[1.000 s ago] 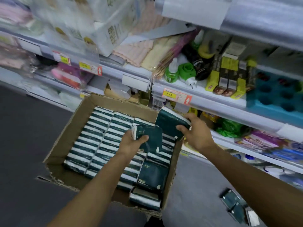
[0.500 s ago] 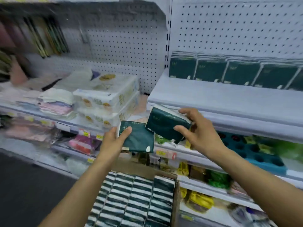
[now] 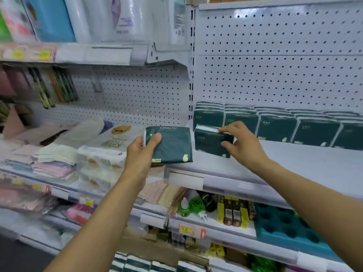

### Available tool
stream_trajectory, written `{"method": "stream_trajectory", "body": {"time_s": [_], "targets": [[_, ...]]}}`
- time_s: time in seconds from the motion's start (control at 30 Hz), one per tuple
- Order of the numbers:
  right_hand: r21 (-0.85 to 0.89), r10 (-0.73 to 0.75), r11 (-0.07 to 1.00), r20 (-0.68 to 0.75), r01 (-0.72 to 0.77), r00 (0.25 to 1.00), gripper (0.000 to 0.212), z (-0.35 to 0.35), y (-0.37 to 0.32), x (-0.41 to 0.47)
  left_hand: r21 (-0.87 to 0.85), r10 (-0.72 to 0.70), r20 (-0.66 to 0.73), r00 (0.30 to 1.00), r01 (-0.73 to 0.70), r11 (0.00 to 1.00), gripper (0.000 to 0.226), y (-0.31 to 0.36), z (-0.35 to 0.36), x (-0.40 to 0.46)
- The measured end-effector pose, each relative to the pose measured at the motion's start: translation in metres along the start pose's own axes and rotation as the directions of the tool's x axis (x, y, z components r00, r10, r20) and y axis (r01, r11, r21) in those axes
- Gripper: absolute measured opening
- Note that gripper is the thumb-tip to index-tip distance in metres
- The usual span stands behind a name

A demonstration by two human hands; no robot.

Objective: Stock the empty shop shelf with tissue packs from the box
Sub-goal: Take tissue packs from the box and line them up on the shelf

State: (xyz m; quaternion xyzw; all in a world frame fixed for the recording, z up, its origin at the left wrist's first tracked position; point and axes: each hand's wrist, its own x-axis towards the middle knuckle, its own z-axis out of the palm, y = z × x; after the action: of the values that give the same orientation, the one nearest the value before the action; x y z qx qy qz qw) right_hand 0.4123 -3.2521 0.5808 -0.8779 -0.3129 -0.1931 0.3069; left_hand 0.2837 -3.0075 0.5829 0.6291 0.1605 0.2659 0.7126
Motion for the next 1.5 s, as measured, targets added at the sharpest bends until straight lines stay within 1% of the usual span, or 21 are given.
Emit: {"method": "stream_trajectory", "body": {"time_s": [0.07,0.13,0.23,0.3,0.37,0.53,0.63,0.9,0.93,0.97,1.0,1.03,1.07,1.1,1.13,1.2,1.27,1.33,1.37,1.43,1.5], "targets": [[-0.017,-0.028,0.999,0.023,0.029,0.999,0.044,0.009,0.007,0.006,0.011,-0.002,0.008,1.0,0.002,1.0,0.015,-0.001,0.007,0.014],[-0.066,-0.04,0.997,0.02,0.042,0.999,0.047,0.016,0.015,0.021,0.014,-0.002,0.009,1.0,0.002,1.0,0.015,-0.003,0.013,0.03],[-0.205,-0.035,0.978,-0.012,0.031,0.999,0.048,0.026,0.029,0.049,-0.006,-0.015,0.002,1.0,0.015,1.0,0.018,-0.009,0.022,0.051],[-0.314,-0.071,0.947,-0.018,0.062,0.997,0.048,0.032,0.037,0.066,-0.002,-0.02,-0.006,1.0,0.02,1.0,0.017,-0.013,0.027,0.063],[-0.371,-0.127,0.922,-0.025,0.109,0.992,0.048,0.038,0.045,0.079,0.003,-0.018,-0.002,1.0,0.018,1.0,0.016,-0.016,0.033,0.073],[-0.437,-0.212,0.885,-0.078,0.158,0.974,0.049,0.047,0.056,0.093,-0.001,-0.024,0.011,1.0,0.024,1.0,0.014,-0.024,0.039,0.084],[-0.466,-0.258,0.866,-0.109,0.18,0.96,0.049,0.049,0.063,0.098,0.012,-0.056,0.017,0.998,0.056,0.998,0.019,-0.027,0.041,0.088],[-0.499,-0.256,0.853,-0.139,0.156,0.957,0.052,0.044,0.055,0.104,-0.004,-0.085,0.08,0.993,0.086,0.996,0.02,-0.02,0.049,0.08],[-0.438,-0.238,0.888,-0.173,0.141,0.956,0.051,0.041,0.048,0.1,-0.007,-0.083,0.107,0.991,0.084,0.996,0.019,-0.017,0.05,0.077],[-0.285,-0.181,0.951,-0.193,0.122,0.964,0.05,0.035,0.037,0.093,-0.016,-0.078,0.149,0.986,0.082,0.997,0.018,-0.015,0.051,0.075],[-0.036,-0.072,0.997,-0.156,0.067,0.985,0.051,0.029,0.026,0.083,-0.032,-0.071,0.207,0.976,0.08,0.996,0.019,-0.013,0.054,0.072],[0.234,0.034,0.972,-0.044,-0.022,0.998,0.055,0.024,0.015,0.072,-0.042,-0.054,0.279,0.959,0.068,0.997,0.023,-0.012,0.056,0.07],[0.443,0.086,0.888,0.103,-0.123,0.991,0.059,0.02,0.005,0.061,-0.03,-0.031,0.347,0.937,0.044,0.999,0.03,-0.012,0.06,0.068],[0.55,0.091,0.814,0.199,-0.188,0.976,0.063,0.017,-0.001,0.051,-0.004,-0.011,0.406,0.914,0.014,1.0,0.035,-0.012,0.065,0.066],[0.592,0.077,0.782,0.22,-0.196,0.972,0.064,0.016,-0.002,0.042,0.018,-0.001,0.454,0.891,-0.008,1.0,0.039,-0.013,0.071,0.063],[0.594,0.107,0.785,0.156,-0.18,0.982,0.056,0.01,0.006,0.028,0.062,-0.001,0.499,0.866,-0.035,0.997,0.036,-0.015,0.086,0.06],[0.56,0.163,0.807,0.098,-0.19,0.982,0.049,-0.002,0.025,0.019,0.152,0.024,0.465,0.885,-0.107,0.983,0.036,-0.017,0.103,0.06],[0.543,0.214,0.809,0.087,-0.226,0.973,0.046,-0.016,0.049,0.012,0.295,0.085,0.378,0.922,-0.207,0.933,0.053,-0.021,0.116,0.071],[0.544,0.236,0.804,0.078,-0.24,0.969,0.044,-0.022,0.061,0.009,0.352,0.105,0.34,0.935,-0.229,0.907,0.064,-0.022,0.12,0.079],[0.541,0.279,0.799,0.053,-0.263,0.959,0.041,-0.032,0.085,0.008,0.441,0.104,0.305,0.947,-0.237,0.866,0.084,-0.026,0.129,0.097],[0.495,0.304,0.823,0.029,-0.277,0.952,0.041,-0.034,0.101,0.011,0.508,0.071,0.292,0.954,-0.218,0.833,0.102,-0.032,0.138,0.113]]}}
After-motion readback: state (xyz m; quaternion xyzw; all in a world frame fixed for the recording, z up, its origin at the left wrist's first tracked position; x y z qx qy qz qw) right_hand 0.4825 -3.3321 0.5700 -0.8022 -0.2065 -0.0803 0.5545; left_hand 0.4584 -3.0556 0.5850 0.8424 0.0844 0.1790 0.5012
